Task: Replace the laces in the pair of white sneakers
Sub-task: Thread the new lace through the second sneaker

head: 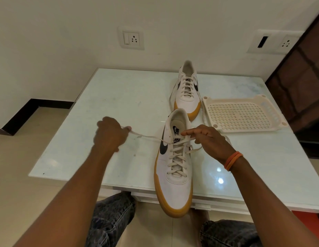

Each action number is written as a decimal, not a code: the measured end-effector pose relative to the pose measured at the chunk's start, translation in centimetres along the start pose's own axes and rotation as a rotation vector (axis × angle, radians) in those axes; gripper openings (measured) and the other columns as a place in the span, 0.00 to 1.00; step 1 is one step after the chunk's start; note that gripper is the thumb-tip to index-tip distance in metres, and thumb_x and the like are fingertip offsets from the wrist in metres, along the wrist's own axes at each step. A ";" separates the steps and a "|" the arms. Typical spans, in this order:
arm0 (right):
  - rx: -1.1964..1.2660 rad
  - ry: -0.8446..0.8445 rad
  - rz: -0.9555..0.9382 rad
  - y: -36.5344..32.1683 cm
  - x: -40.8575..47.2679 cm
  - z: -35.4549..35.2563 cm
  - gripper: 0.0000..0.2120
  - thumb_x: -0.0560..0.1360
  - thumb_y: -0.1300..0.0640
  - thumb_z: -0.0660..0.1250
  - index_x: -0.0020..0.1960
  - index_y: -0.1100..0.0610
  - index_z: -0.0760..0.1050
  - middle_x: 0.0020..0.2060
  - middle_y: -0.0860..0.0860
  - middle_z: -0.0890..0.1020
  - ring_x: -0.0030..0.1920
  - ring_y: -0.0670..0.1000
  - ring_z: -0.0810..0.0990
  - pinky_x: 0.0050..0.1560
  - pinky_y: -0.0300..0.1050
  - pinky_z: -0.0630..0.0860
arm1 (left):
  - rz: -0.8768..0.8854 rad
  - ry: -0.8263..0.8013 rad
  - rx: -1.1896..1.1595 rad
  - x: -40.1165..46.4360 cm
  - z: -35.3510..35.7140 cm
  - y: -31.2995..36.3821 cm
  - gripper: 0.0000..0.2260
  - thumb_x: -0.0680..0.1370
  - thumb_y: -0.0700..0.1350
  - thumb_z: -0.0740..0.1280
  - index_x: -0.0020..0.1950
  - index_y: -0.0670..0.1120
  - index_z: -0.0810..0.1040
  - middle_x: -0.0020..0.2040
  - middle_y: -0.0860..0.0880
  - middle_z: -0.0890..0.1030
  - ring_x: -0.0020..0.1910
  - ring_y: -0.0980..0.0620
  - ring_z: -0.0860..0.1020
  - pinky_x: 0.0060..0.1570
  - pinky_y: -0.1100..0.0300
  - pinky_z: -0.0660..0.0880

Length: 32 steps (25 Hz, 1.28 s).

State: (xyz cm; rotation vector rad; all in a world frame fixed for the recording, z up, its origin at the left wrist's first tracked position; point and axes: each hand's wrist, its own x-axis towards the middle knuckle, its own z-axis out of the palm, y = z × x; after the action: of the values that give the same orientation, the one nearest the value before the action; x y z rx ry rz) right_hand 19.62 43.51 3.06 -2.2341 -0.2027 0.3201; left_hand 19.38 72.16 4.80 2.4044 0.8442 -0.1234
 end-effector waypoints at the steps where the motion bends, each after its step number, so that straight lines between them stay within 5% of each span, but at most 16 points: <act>1: 0.040 -0.017 0.018 -0.2 0.1 -0.2 0.21 0.68 0.50 0.52 0.46 0.31 0.80 0.50 0.40 0.81 0.56 0.46 0.77 0.64 0.64 0.66 | 0.009 -0.098 0.082 -1.2 0.7 0.7 0.25 0.75 0.59 0.69 0.54 0.37 0.72 0.45 0.40 0.80 0.29 0.45 0.81 0.28 0.58 0.78; 5: 0.150 0.049 0.013 -0.3 0.1 -0.5 0.15 0.77 0.56 0.59 0.52 0.42 0.82 0.39 0.46 0.84 0.49 0.46 0.80 0.60 0.48 0.67 | 0.018 -0.524 -0.144 -5.6 3.8 4.0 0.25 0.77 0.61 0.65 0.48 0.37 0.79 0.42 0.43 0.82 0.30 0.48 0.83 0.29 0.60 0.79; 9: 0.125 0.035 -0.103 -0.6 -0.5 -1.6 0.09 0.75 0.61 0.69 0.55 0.55 0.81 0.32 0.48 0.84 0.40 0.44 0.83 0.49 0.33 0.73 | -0.015 -0.527 -0.422 -6.5 5.1 5.0 0.17 0.77 0.51 0.69 0.51 0.36 0.79 0.43 0.41 0.82 0.35 0.48 0.82 0.34 0.55 0.82; 14: 0.047 0.000 -0.202 -0.6 -0.9 -1.0 0.10 0.80 0.55 0.63 0.58 0.52 0.81 0.33 0.49 0.85 0.44 0.42 0.83 0.50 0.20 0.66 | 0.020 -0.475 -0.471 -5.7 4.4 4.6 0.11 0.75 0.46 0.72 0.44 0.38 0.79 0.44 0.41 0.84 0.35 0.49 0.81 0.36 0.56 0.81; 20: -0.079 0.065 -0.229 0.0 -0.5 0.1 0.21 0.79 0.38 0.52 0.48 0.45 0.82 0.29 0.43 0.81 0.38 0.42 0.82 0.52 0.58 0.76 | 0.022 -0.454 -0.501 -5.4 3.4 4.9 0.09 0.77 0.43 0.70 0.49 0.37 0.78 0.42 0.42 0.83 0.36 0.49 0.82 0.39 0.55 0.81; 28: -0.146 0.132 -0.183 0.4 0.1 0.6 0.28 0.75 0.29 0.44 0.44 0.42 0.78 0.28 0.41 0.80 0.36 0.41 0.80 0.54 0.62 0.74 | -0.030 -0.082 -0.677 -1.0 -1.7 1.4 0.07 0.79 0.40 0.67 0.50 0.36 0.77 0.39 0.42 0.81 0.24 0.54 0.81 0.29 0.60 0.80; 32: -0.006 0.114 -0.199 -0.1 -0.3 0.2 0.19 0.81 0.41 0.55 0.46 0.48 0.81 0.28 0.48 0.80 0.33 0.44 0.79 0.49 0.50 0.78 | -0.020 -0.149 -0.498 -1.4 -0.3 1.6 0.13 0.80 0.46 0.66 0.46 0.35 0.75 0.41 0.39 0.82 0.28 0.46 0.81 0.29 0.54 0.81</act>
State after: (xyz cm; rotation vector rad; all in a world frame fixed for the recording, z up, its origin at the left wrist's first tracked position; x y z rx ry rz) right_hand 19.26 43.66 3.11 -2.2084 -0.3618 0.0841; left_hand 19.22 70.57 6.17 1.8968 0.7285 -0.0859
